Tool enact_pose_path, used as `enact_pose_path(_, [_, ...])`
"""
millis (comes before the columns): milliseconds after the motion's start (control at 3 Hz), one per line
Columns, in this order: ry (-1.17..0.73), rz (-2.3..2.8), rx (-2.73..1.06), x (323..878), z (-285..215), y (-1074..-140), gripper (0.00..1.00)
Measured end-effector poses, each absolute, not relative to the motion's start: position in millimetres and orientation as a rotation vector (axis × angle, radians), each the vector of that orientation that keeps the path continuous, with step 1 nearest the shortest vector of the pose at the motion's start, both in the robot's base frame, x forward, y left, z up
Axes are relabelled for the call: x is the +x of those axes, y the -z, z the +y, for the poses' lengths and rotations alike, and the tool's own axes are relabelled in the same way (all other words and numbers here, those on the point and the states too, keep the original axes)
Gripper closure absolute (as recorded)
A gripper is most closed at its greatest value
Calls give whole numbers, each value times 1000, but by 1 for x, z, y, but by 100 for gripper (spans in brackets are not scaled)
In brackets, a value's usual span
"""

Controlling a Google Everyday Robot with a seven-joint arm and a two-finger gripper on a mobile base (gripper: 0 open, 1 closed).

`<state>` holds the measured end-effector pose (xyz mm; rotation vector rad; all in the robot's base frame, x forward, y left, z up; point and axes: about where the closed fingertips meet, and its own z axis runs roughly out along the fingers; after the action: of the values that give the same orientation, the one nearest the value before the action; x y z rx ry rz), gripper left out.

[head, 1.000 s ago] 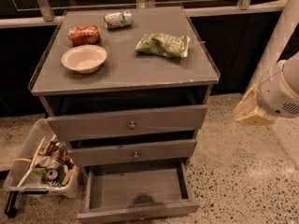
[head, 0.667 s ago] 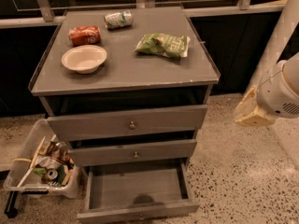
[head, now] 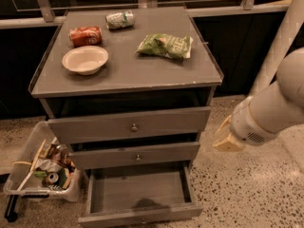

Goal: Close bottom drawer

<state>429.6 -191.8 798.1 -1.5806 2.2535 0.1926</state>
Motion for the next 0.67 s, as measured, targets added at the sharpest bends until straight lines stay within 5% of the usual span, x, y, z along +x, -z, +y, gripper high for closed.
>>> enact_pose_path(667, [-211,2250,-1510,445,-176,-670,100])
